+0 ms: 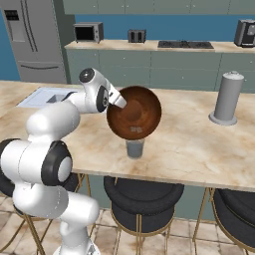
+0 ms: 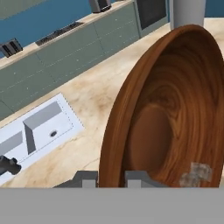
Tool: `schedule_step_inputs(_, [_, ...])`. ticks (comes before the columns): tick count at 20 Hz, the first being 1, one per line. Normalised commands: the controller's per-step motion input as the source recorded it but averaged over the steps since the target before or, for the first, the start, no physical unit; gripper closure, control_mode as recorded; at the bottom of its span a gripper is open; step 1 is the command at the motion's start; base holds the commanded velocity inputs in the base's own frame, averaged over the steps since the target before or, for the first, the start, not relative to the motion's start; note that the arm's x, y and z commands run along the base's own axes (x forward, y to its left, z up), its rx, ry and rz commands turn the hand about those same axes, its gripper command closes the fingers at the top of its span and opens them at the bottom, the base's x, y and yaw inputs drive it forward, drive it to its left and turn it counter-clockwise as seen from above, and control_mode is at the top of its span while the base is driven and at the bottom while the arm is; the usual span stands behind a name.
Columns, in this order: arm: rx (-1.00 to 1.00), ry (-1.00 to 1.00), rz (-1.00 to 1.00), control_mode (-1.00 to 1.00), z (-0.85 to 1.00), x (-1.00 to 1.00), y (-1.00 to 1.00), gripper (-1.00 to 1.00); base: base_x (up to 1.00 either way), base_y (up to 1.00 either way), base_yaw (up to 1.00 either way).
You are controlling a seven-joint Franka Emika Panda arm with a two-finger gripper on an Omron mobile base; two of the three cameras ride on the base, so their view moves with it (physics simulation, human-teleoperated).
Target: There are four ice cubes in the ice bowl. Place two ice cubes in each glass of water.
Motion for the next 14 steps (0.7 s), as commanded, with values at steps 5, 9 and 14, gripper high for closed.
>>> schedule_step_inputs(5, [0.01,-0.03,0.0,-1.0,0.0,0.0,0.0,1.0,0.0,0.0,0.0])
schedule_step_inputs(9, [0.02,-0.02,0.0,-1.0,0.01,0.0,0.0,1.0,0.0,0.0,0.0])
schedule_step_inputs(14, [0.03,-0.01,0.0,-1.0,0.06,0.0,0.01,1.0,0.0,0.0,0.0])
